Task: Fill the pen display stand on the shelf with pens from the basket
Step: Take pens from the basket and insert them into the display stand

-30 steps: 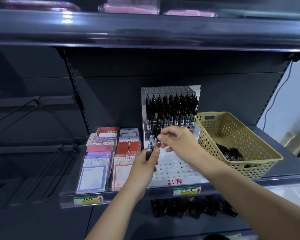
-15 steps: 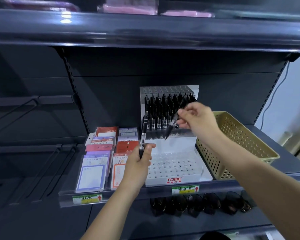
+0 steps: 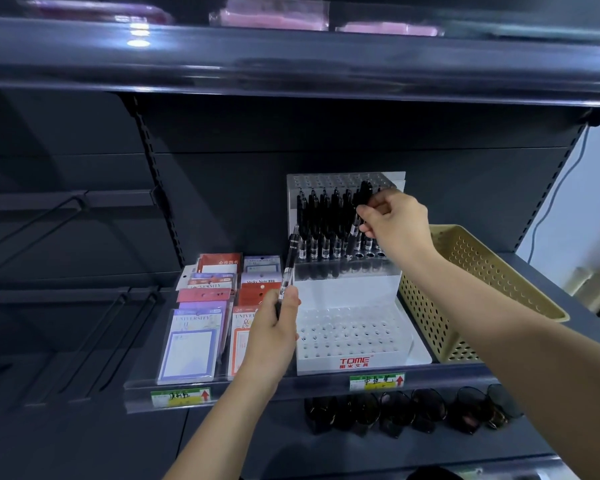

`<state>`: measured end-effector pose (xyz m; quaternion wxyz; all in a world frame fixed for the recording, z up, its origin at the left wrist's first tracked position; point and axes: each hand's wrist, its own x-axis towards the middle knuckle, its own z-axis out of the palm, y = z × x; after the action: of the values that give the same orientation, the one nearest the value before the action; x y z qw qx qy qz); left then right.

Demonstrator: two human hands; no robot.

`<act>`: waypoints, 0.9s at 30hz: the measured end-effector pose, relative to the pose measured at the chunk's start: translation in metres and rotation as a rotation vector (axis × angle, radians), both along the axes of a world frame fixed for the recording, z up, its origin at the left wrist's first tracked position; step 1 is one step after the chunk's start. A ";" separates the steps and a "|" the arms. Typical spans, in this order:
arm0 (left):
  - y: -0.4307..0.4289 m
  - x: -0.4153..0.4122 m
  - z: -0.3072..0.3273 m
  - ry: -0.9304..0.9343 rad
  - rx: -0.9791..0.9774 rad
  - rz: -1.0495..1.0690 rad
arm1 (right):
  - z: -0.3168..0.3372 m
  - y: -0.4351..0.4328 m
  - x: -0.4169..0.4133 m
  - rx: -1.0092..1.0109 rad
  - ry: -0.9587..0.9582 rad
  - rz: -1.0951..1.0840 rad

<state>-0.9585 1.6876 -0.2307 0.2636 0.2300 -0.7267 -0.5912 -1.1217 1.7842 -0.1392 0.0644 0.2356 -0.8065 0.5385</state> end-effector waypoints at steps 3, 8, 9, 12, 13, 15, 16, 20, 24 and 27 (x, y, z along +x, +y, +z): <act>0.000 0.001 0.002 0.028 0.034 0.015 | -0.005 -0.001 -0.002 0.058 0.004 0.016; 0.000 -0.001 0.004 0.101 0.181 0.048 | -0.017 -0.003 -0.004 0.183 0.000 0.030; 0.000 -0.001 0.004 0.108 0.190 0.048 | -0.019 -0.004 -0.004 0.193 -0.003 0.026; -0.001 -0.002 0.003 0.108 0.184 0.023 | -0.020 -0.004 -0.005 0.209 -0.026 0.021; -0.001 -0.002 0.003 0.101 0.177 0.012 | -0.020 -0.004 -0.006 0.208 -0.034 0.022; -0.001 -0.002 0.001 0.088 0.163 -0.015 | -0.021 -0.004 -0.007 0.200 -0.050 0.025; 0.000 -0.001 0.000 0.087 0.150 -0.030 | -0.020 -0.003 -0.006 0.197 -0.058 0.023; 0.002 -0.002 -0.004 0.081 0.071 -0.069 | -0.024 0.003 0.000 0.137 -0.091 0.025; 0.005 -0.006 -0.005 0.073 0.062 -0.074 | -0.025 0.014 0.020 0.070 -0.178 0.123; 0.009 -0.010 -0.006 0.070 0.042 -0.082 | -0.026 0.018 0.041 0.052 -0.287 0.318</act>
<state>-0.9680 1.6963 -0.2365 0.2595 0.1847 -0.7132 -0.6244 -1.0811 1.8022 -0.1648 -0.1429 0.2823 -0.7736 0.5490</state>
